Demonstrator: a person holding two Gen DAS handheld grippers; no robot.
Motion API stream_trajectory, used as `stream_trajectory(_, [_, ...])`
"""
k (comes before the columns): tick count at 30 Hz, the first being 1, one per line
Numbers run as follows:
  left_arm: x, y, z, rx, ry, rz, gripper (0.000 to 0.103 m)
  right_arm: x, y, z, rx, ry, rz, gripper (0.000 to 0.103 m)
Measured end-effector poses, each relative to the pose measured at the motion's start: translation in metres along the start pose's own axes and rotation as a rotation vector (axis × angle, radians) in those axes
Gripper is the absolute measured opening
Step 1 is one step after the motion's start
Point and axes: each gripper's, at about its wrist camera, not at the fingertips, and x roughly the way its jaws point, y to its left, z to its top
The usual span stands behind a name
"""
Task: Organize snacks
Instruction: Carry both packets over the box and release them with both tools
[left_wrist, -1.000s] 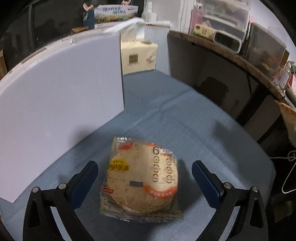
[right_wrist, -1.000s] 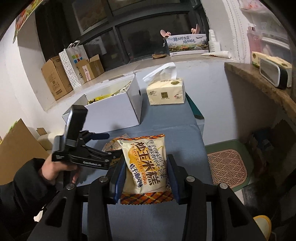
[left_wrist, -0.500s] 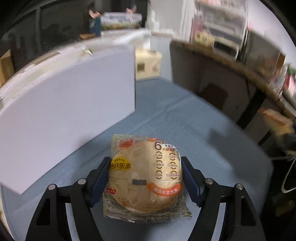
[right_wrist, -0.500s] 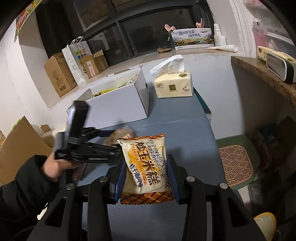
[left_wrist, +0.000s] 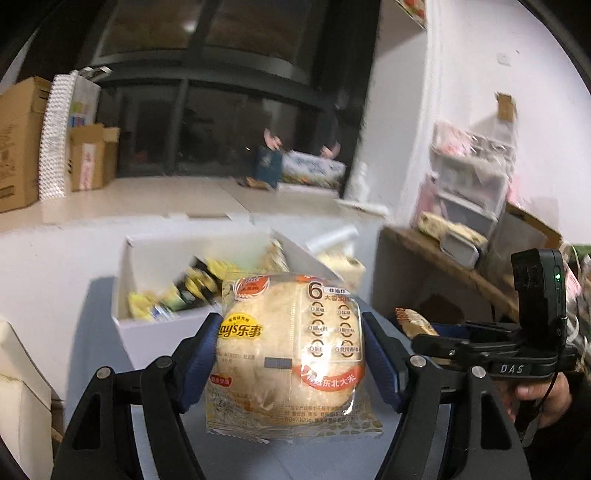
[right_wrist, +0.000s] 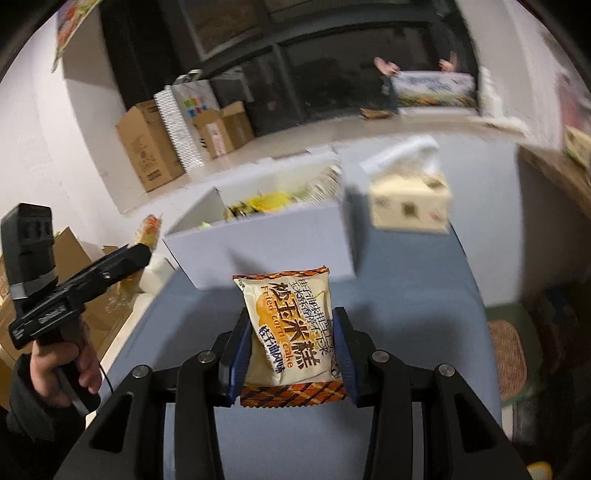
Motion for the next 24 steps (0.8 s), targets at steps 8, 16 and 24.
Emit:
stream_trajectory(8, [0.048,0.05,0.064,-0.056,-0.022,0.065,0.078,0.059,0.017,0.097,-0.022,-0.054,0.013,0.045])
stream_trajectory(16, [0.106,0.092,0.101,-0.073,0.057,0.141,0.078,0.127,0.01,0.156,0.009,0.015,-0.046,0.045])
stream_trajectory(24, [0.133,0.107,0.085,-0.106,0.176,0.194,0.103,0.161,-0.002,0.159,0.014,0.039,-0.085,0.103])
